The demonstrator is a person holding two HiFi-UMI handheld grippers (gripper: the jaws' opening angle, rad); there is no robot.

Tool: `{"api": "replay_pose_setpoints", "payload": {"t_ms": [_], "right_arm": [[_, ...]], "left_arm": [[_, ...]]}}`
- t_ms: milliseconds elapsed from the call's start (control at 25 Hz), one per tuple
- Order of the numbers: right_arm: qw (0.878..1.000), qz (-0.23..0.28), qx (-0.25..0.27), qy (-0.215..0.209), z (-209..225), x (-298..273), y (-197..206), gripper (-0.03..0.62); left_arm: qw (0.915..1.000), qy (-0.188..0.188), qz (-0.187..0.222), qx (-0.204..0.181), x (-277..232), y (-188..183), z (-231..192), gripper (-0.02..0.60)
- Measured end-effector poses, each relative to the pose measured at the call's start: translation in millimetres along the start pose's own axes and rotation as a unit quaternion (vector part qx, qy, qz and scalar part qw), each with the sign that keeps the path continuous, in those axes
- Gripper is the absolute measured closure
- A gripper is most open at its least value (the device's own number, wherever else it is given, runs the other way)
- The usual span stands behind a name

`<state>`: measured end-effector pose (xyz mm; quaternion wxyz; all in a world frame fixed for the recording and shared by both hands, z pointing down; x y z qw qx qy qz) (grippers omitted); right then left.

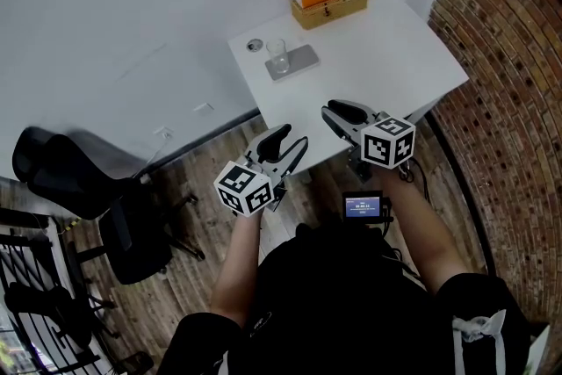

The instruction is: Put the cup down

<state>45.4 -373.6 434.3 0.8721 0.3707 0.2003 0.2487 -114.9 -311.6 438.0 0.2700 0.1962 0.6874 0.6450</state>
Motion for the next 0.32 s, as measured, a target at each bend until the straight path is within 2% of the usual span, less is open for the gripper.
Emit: {"api": "replay_pose_setpoints", "payload": {"t_ms": [320], "right_arm": [[1.0, -0.007, 0.005, 0.0, 0.8, -1.5, 1.7, 0.49]], "left_arm": [[1.0, 0.002, 0.002, 0.008, -4.1, 0.9, 0.4, 0.383]]}}
Point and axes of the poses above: the fingertips, and each gripper's own axes: x backward along the fingers, z to its right, y out of its underside, the point moved 6 cm from there along x, backward along the fingers, and after that the axes turned 15 degrees about -x, right-handed, at the moved point
